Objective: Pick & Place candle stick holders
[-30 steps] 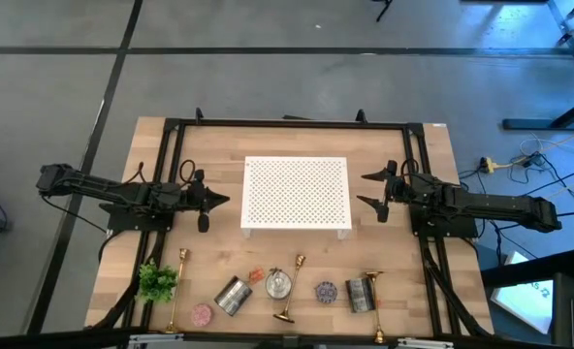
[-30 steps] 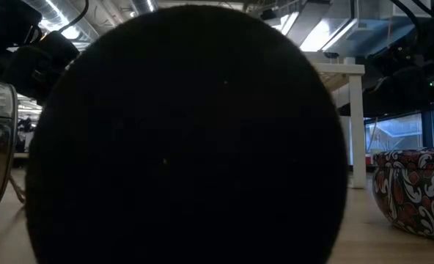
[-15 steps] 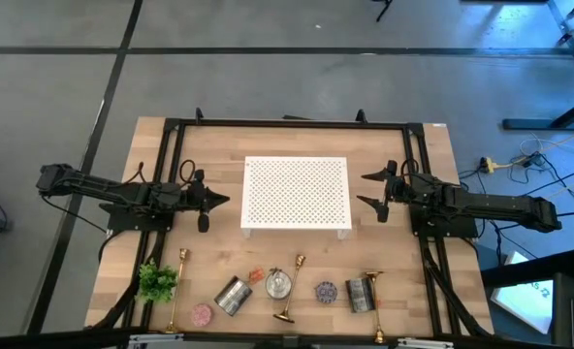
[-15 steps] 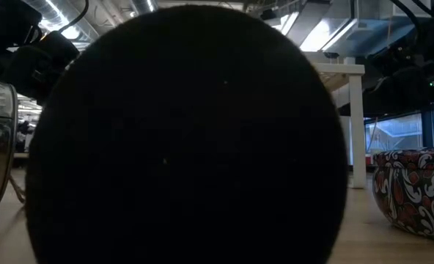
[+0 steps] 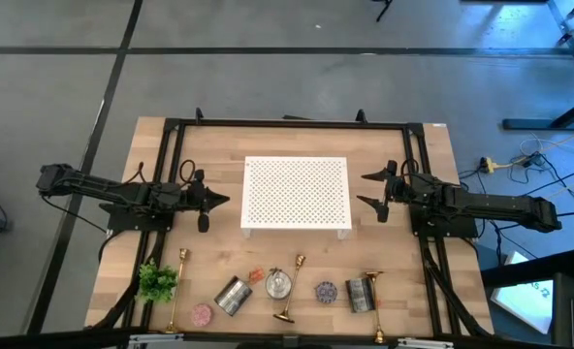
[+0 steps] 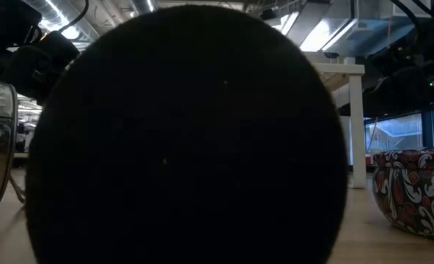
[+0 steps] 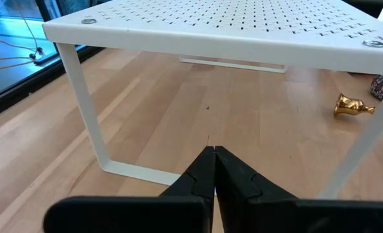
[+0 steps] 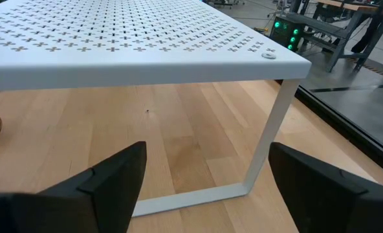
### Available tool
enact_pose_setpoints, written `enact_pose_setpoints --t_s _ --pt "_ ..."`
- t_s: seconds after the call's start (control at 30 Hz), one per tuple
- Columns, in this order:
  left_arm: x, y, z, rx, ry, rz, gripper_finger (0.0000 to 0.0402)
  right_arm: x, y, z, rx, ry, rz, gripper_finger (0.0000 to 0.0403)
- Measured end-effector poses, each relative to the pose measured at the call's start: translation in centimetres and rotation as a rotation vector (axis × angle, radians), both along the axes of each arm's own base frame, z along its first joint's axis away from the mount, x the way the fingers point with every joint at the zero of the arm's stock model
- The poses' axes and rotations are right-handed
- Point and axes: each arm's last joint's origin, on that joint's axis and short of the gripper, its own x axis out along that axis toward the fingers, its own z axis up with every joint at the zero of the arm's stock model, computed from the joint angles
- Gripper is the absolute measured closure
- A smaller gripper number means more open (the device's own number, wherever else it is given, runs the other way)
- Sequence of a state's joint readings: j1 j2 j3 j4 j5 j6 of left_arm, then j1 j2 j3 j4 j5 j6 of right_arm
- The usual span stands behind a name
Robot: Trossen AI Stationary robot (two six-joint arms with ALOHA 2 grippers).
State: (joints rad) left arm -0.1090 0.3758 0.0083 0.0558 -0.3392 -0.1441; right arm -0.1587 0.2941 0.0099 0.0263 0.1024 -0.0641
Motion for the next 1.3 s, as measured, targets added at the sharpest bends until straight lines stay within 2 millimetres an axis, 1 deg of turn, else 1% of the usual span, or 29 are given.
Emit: enact_pose_setpoints --t_s 0.57,0.77,0.87,0.93,1.0,1.1,1.23,1.3 --pt "0.0 0.0 0.0 0.0 0.0 0.0 0.04 0.0 0.0 0.1 -0.013 -0.004 -0.002 0.0075" --pt "0.0 0.0 0.0 0.0 0.0 -0.001 0.04 -0.1 -0.5 0.4 -0.312 0.065 -0.07 0.0075" --pt "0.0 0.0 0.0 0.0 0.0 0.0 0.04 -0.1 -0.5 0.4 -0.372 0.087 -0.06 0.0075" --pt "0.0 0.0 0.0 0.0 0.0 0.0 0.04 -0.1 -0.5 0.4 -0.369 0.083 -0.045 0.0075" --pt "0.0 0.0 0.0 0.0 -0.001 0.0 0.04 0.0 -0.3 0.5 -0.297 0.034 -0.008 0.0075" --pt "0.0 0.0 0.0 0.0 0.0 0.0 0.04 0.3 0.0 1.3 -0.138 -0.102 0.061 0.0075" --pt "0.0 0.0 0.0 0.0 0.0 0.0 0.04 0.3 0.3 3.2 -0.009 -0.341 0.139 0.0075" --pt "0.0 0.0 0.0 0.0 0.0 0.0 0.04 0.1 0.4 4.7 0.01 -0.494 0.194 0.0075"
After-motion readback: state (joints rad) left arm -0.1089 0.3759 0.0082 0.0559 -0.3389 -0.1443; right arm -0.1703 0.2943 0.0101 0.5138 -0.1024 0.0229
